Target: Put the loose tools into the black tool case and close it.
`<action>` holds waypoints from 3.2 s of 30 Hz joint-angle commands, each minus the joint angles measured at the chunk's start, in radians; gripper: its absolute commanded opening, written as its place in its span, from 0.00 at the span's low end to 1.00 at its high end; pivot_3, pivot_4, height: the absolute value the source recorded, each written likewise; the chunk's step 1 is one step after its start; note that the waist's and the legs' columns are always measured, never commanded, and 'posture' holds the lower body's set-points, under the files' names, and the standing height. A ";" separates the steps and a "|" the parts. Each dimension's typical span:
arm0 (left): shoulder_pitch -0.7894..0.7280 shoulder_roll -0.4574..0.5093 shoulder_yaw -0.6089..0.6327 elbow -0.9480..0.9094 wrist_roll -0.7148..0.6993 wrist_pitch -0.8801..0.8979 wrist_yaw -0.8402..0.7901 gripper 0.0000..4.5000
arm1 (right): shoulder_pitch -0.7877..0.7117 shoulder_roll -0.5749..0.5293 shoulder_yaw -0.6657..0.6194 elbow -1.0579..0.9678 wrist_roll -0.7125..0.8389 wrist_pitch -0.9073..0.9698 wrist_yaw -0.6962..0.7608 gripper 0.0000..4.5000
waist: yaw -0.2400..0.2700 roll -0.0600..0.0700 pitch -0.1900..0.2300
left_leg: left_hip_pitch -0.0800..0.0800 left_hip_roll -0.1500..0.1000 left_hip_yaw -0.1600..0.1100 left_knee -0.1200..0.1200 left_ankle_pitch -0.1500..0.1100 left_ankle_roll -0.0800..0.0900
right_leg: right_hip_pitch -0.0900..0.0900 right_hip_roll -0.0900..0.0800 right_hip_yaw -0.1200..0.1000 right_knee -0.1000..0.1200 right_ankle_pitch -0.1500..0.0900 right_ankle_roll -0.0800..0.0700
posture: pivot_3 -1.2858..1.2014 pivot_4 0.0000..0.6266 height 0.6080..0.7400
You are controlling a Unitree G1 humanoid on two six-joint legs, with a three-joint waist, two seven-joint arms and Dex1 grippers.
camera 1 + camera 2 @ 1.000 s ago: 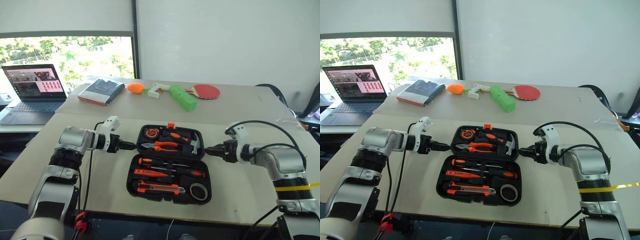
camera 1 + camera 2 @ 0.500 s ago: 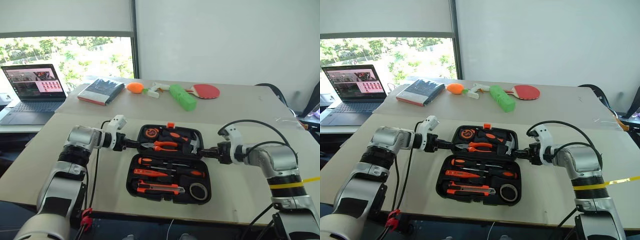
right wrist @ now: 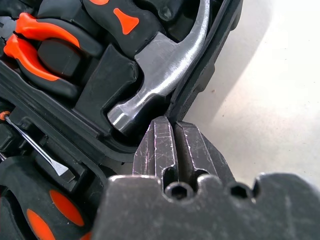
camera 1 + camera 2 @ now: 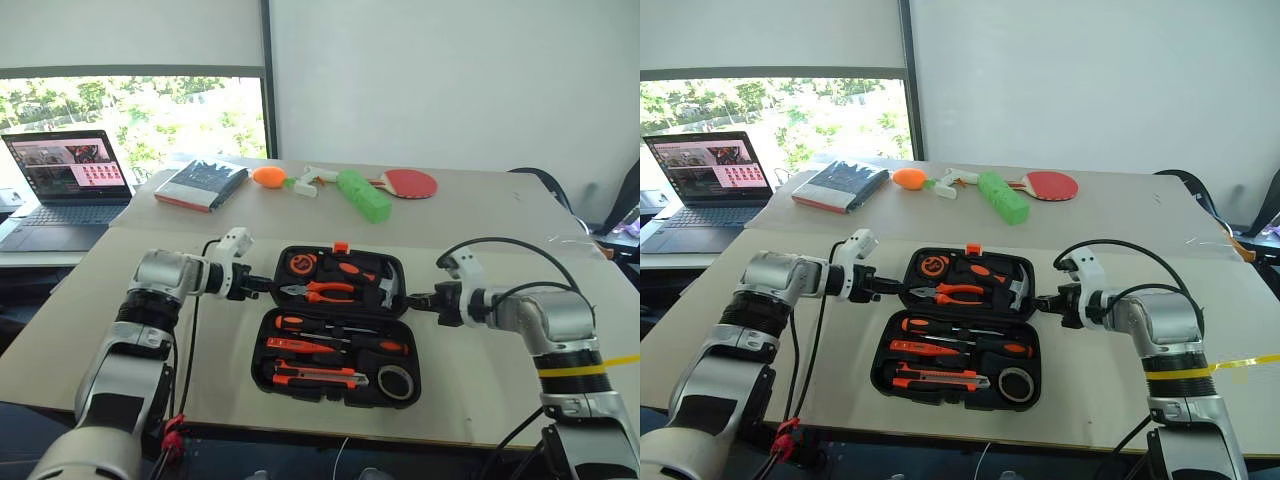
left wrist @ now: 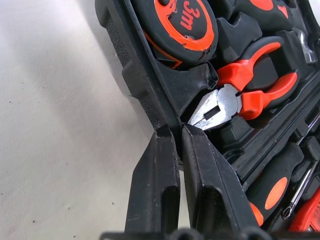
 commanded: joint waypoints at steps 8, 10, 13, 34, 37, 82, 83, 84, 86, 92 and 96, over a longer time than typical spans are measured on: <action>0.085 -0.079 0.099 -0.219 -0.077 -0.141 0.005 0.01 | 0.055 0.046 -0.052 -0.169 0.026 -0.198 0.011 0.00 | 0.002 0.000 0.000 | -0.005 0.000 0.000 0.000 0.000 0.000 | -0.005 0.000 0.000 0.000 0.000 0.000 | 0.52 0.24 0.97; 0.098 -0.097 0.112 -0.251 -0.076 -0.187 0.016 0.01 | 0.072 0.059 -0.056 -0.191 0.014 -0.253 0.005 0.00 | 0.004 0.000 0.000 | -0.005 0.000 0.000 0.001 0.000 0.000 | -0.005 0.000 0.000 0.000 0.000 0.000 | 0.52 0.24 0.97; 0.122 -0.111 0.100 -0.299 -0.069 -0.234 0.014 0.01 | 0.086 0.072 -0.061 -0.210 0.012 -0.287 -0.002 0.00 | 0.004 0.000 0.000 | -0.007 0.000 0.000 0.001 0.001 -0.001 | -0.006 -0.001 0.000 0.000 0.001 0.001 | 0.52 0.24 0.97; 0.412 -0.186 0.156 -0.518 0.051 -0.709 0.259 0.01 | 0.415 0.110 -0.010 -0.376 -0.301 -0.944 -0.096 0.00 | 0.007 0.000 0.000 | -0.009 -0.001 0.000 0.001 0.001 -0.001 | -0.008 -0.001 0.000 -0.001 0.002 0.001 | 0.52 0.24 0.97; 0.444 -0.187 0.155 -0.534 0.092 -0.807 0.310 0.01 | 0.459 0.102 -0.010 -0.370 -0.353 -1.054 -0.123 0.00 | 0.006 0.000 0.000 | -0.008 -0.001 0.000 0.001 0.002 -0.003 | -0.007 -0.001 0.000 -0.001 0.003 0.001 | 0.52 0.24 0.97; 0.769 0.026 0.257 -0.704 0.004 -0.751 0.254 1.00 | 0.890 -0.105 -0.076 -0.296 -0.729 -1.838 -0.374 0.68 | 0.003 0.001 0.000 | 0.013 0.002 0.002 -0.001 0.001 -0.002 | 0.011 -0.001 0.001 -0.002 0.002 0.000 | 0.52 0.24 0.97; 0.794 0.040 0.273 -0.715 -0.001 -0.745 0.255 1.00 | 0.926 -0.117 -0.090 -0.311 -0.730 -1.861 -0.371 0.75 | 0.002 0.001 0.000 | 0.015 0.002 0.003 -0.002 0.001 -0.002 | 0.013 -0.001 0.001 -0.002 0.001 -0.001 | 0.52 0.24 0.97; 0.814 0.050 0.290 -0.724 -0.009 -0.732 0.258 1.00 | 0.959 -0.128 -0.103 -0.324 -0.732 -1.881 -0.369 0.81 | 0.003 0.000 0.000 | 0.016 0.002 0.003 -0.002 0.001 -0.002 | 0.013 -0.001 0.001 -0.002 0.001 -0.001 | 0.52 0.24 0.97; 0.855 0.072 0.331 -0.738 -0.035 -0.691 0.258 1.00 | 1.042 -0.145 -0.120 -0.358 -0.695 -1.882 -0.340 0.96 | 0.003 0.001 0.000 | 0.016 0.003 0.004 -0.002 0.001 -0.002 | 0.012 -0.001 0.001 -0.001 0.001 -0.002 | 0.52 0.24 0.97; 0.929 0.188 0.392 -0.757 -0.149 -0.513 0.159 1.00 | 1.282 -0.213 -0.113 -0.550 -0.333 -1.559 -0.133 0.98 | 0.005 -0.002 -0.001 | 0.017 0.005 0.004 -0.003 0.001 -0.002 | 0.013 -0.002 0.001 -0.002 -0.001 -0.003 | 0.52 0.24 0.97; 0.831 0.271 0.395 -0.695 -0.197 -0.432 0.099 1.00 | 1.352 -0.288 -0.144 -0.736 -0.037 -1.253 -0.038 0.98 | 0.005 -0.003 -0.002 | 0.018 0.007 0.002 -0.002 0.001 -0.002 | 0.013 -0.002 0.001 -0.001 -0.003 -0.007 | 0.52 0.24 0.97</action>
